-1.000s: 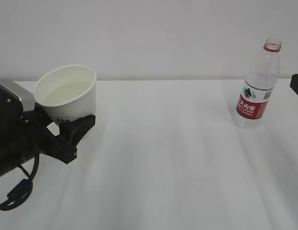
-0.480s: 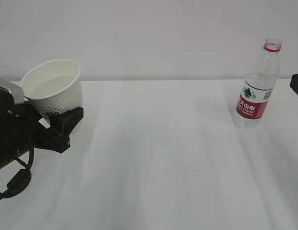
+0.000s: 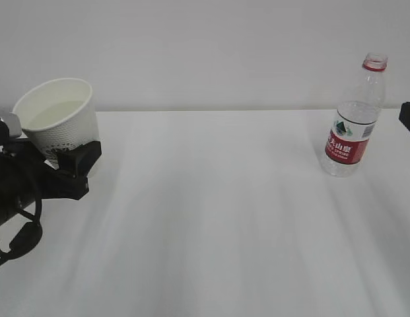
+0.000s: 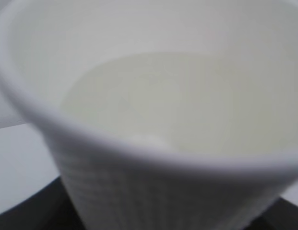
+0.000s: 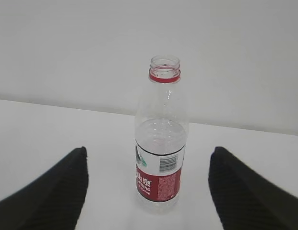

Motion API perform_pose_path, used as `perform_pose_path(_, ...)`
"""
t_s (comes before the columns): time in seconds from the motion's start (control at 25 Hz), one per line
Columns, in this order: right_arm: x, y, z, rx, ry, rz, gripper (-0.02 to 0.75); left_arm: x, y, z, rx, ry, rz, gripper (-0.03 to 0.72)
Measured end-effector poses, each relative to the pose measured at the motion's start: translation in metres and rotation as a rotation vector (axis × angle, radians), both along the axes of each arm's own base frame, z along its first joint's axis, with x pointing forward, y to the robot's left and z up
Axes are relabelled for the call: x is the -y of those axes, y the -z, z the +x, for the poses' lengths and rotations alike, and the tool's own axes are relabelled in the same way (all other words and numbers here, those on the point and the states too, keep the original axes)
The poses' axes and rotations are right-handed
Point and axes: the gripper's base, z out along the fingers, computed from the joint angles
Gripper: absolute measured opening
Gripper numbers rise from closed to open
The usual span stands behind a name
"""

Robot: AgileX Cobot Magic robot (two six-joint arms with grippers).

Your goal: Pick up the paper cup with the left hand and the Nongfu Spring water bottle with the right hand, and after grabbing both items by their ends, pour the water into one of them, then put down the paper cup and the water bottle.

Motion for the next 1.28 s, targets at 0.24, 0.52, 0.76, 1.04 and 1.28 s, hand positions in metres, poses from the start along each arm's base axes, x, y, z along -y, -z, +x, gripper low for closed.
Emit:
perform_pose_path(0.24,0.0,0.0,0.0,0.0,0.0,0.002,0.591,-0.015,0.0,0.006,-0.001,-0.066,-0.001,0.501)
perform_pose_path(0.52,0.0,0.0,0.0,-0.001,0.001,0.002,0.59,-0.037,0.0,0.014,-0.001,-0.155,-0.002,0.501)
perform_pose_path(0.76,0.0,0.0,0.0,-0.002,0.001,0.002,0.59,-0.053,0.0,0.018,0.001,-0.219,-0.003,0.501)
perform_pose_path(1.04,0.0,0.0,0.0,-0.002,0.001,0.002,0.591,-0.069,0.0,0.02,0.003,-0.278,-0.003,0.501)
perform_pose_path(1.28,0.0,0.0,0.0,-0.002,0.001,0.002,0.59,-0.084,-0.002,0.022,0.018,-0.339,-0.006,0.501)
